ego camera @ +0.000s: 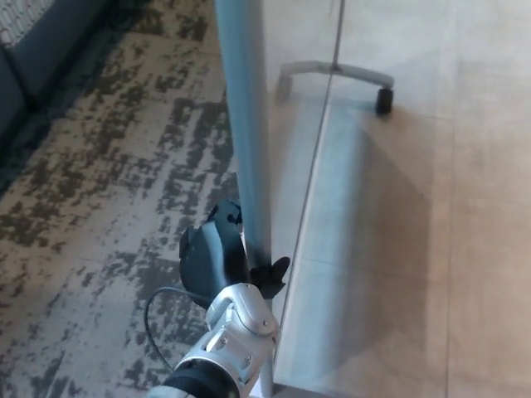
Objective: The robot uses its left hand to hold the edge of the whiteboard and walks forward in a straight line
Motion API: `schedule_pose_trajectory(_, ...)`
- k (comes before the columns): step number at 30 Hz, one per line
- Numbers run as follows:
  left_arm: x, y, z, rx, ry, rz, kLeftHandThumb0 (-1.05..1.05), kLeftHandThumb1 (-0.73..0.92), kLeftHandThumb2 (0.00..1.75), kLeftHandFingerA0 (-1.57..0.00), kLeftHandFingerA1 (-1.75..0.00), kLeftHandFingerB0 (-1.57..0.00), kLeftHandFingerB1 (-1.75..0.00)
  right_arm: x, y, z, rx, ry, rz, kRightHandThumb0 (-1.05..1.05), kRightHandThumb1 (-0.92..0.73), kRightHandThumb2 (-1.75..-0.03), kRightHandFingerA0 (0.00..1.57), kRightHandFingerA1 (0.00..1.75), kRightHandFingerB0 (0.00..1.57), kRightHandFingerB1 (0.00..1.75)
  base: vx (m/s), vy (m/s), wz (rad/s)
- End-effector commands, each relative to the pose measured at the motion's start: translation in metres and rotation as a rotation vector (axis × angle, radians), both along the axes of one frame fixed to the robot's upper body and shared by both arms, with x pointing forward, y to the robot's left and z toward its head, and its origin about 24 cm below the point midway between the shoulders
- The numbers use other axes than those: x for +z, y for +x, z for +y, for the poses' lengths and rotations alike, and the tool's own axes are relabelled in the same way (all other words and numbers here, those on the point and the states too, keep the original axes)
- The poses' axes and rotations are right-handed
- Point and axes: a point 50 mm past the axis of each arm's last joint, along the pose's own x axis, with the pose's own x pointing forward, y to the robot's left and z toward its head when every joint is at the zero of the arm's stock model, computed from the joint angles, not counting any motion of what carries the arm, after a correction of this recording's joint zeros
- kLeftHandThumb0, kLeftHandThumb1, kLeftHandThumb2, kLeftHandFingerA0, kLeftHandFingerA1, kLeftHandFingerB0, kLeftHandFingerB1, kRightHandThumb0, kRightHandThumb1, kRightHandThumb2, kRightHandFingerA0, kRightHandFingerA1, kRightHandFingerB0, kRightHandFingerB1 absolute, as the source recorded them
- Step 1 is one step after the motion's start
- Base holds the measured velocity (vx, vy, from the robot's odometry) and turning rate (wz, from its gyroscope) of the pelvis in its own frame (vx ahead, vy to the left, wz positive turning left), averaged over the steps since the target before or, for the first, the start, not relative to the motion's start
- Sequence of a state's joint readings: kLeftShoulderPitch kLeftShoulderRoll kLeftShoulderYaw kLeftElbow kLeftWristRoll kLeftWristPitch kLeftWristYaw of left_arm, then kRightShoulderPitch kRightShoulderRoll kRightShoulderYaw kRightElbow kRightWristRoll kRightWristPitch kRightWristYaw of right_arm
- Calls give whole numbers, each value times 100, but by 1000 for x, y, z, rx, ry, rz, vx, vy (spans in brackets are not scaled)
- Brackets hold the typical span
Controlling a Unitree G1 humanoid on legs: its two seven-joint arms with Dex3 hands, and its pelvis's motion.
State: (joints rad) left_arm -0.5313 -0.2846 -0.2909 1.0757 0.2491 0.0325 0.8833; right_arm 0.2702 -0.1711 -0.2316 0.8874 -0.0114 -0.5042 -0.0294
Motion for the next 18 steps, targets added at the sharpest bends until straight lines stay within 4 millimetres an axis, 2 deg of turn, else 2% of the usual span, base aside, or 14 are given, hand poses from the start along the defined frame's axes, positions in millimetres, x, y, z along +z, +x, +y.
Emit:
schedule_pose_trajectory(1,136,43,-112,-239,-90,-379,-12,67,78,-77,-175,-62,-172,5,-12,-4,12,-53,-39,-40,-60,-58,41,42,62,40,162,173,-5)
schedule_pose_trajectory(3,136,44,-111,-246,-94,-382,-11,70,76,-74,-175,-63,-171,4,-11,-4,4,-51,-32,-39,-59,-58,42,41,62,40,134,101,18)
schedule_pose_trajectory(5,137,45,-109,-231,-100,-379,-10,63,87,-77,-175,-66,-175,4,-9,-3,10,-59,-40,-40,-58,-58,44,42,60,40,33,-13,5)
schedule_pose_trajectory(6,137,45,-109,-224,-108,-377,-10,63,87,-77,-175,-66,-175,4,-8,-3,13,-57,-41,-40,-58,-58,44,42,60,40,55,-86,15)
schedule_pose_trajectory(7,137,45,-109,-222,-100,-377,-15,54,100,-111,-138,-100,-130,4,-8,-2,16,-54,-42,-41,-58,-58,43,43,61,40,37,-112,17)
schedule_pose_trajectory(10,136,45,-108,-220,-75,-380,-13,52,99,-114,-140,-103,-133,4,-10,-2,21,-57,-36,-41,-58,-58,43,42,62,41,-20,-205,35)
schedule_pose_trajectory(12,134,45,-107,-228,-59,-378,-13,53,93,-113,-140,-98,-130,3,-11,-2,15,-42,-35,-41,-58,-58,41,41,61,40,-99,-405,26)
schedule_pose_trajectory(13,134,45,-107,-233,-59,-372,-10,65,79,-78,-175,-60,-173,4,-11,-2,33,-58,-38,-40,-59,-58,43,43,60,41,-160,-502,57)
schedule_pose_trajectory(15,134,45,-107,-233,-58,-371,-10,65,79,-78,-175,-60,-173,4,-11,-2,35,-60,-38,-40,-59,-58,43,43,60,41,-104,-307,26)
schedule_pose_trajectory(18,134,46,-108,-244,-49,-358,-10,65,80,-75,-175,-63,-171,4,-10,-2,27,-64,-39,-40,-58,-58,44,43,61,41,-6,-14,0)
